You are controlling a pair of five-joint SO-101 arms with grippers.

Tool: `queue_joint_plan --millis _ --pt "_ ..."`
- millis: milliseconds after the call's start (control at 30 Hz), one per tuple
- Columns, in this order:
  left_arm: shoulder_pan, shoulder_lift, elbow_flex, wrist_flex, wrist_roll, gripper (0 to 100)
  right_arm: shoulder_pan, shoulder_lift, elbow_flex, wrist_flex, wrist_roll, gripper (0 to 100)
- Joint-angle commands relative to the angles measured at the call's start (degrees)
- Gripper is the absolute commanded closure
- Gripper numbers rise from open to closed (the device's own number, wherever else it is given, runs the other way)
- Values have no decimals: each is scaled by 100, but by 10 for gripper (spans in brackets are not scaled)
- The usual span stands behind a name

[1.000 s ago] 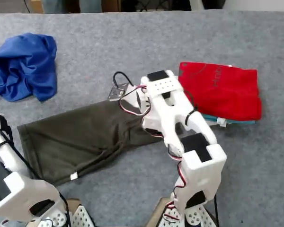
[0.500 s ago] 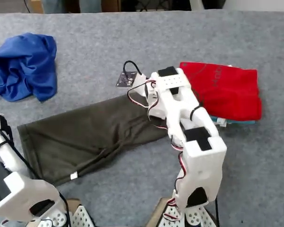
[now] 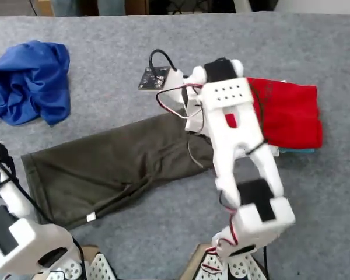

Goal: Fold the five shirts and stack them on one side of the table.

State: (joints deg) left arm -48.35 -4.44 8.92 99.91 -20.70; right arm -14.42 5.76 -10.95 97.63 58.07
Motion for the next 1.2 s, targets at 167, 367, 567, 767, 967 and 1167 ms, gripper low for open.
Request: queue_joint_plan --millis 167,367,567,767,967,1167 --pt "-418 -273 875 -123 730 659 -273 -1024 532 149 -26 984" --pt "-453 457 1305 -1187 923 686 -598 -1033 857 176 -62 984" --pt "-488 1451 884 -1152 1055 687 -747 -1042 857 193 -62 984" --pt "-435 2136 347 -914 1407 710 -747 -1130 857 185 -62 984" --pt "-462 2673 -233 -888 1433 758 -747 -1552 857 193 -62 984" --pt "-312 3024 -470 -897 1371 758 -747 -1868 866 202 -62 984"
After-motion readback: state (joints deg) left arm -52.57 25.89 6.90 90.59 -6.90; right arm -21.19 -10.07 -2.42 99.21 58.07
